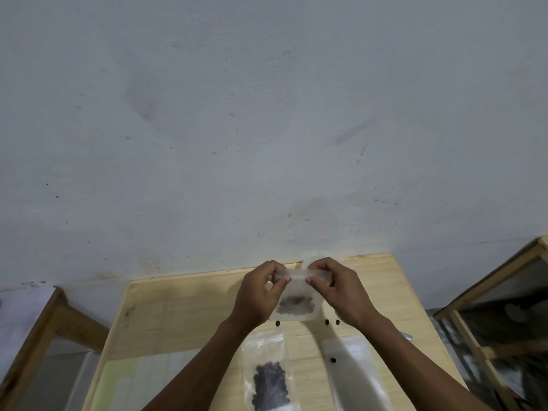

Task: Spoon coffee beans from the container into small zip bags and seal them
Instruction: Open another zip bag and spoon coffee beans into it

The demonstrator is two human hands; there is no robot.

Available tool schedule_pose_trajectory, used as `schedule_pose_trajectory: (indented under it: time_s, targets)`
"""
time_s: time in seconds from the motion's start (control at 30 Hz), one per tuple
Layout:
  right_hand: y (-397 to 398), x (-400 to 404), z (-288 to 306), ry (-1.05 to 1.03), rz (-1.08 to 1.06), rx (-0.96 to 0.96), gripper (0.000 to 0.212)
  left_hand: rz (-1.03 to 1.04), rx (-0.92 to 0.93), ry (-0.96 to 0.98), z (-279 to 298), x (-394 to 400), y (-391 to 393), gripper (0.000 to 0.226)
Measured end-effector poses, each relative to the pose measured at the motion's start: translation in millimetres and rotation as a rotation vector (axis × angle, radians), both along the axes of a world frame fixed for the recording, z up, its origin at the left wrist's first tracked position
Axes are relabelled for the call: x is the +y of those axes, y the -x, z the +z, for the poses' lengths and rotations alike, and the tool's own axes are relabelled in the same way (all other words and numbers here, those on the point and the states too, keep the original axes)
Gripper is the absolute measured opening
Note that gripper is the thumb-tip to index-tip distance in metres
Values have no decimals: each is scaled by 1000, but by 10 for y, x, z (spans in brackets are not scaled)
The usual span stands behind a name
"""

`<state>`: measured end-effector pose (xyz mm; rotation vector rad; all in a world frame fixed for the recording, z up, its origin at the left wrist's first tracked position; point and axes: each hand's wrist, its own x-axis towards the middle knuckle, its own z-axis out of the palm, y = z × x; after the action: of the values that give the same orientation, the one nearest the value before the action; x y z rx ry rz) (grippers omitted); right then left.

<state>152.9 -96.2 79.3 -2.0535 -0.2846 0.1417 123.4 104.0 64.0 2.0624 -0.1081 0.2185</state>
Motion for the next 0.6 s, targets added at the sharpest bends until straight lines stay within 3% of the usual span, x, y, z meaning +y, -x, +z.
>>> schedule_pose_trajectory:
  time_s: [0.23,0.43,0.6]
  targets:
    - [-9,-18,-76,-77,-92,113,9,70,38,38,-23,46,1,9]
    - [12,91,-75,-48,-152,76,15,99,101,103,-101,79,34,13]
    - [27,192,-90,-207,-143,150,15,162,91,135,-181,128,73,5]
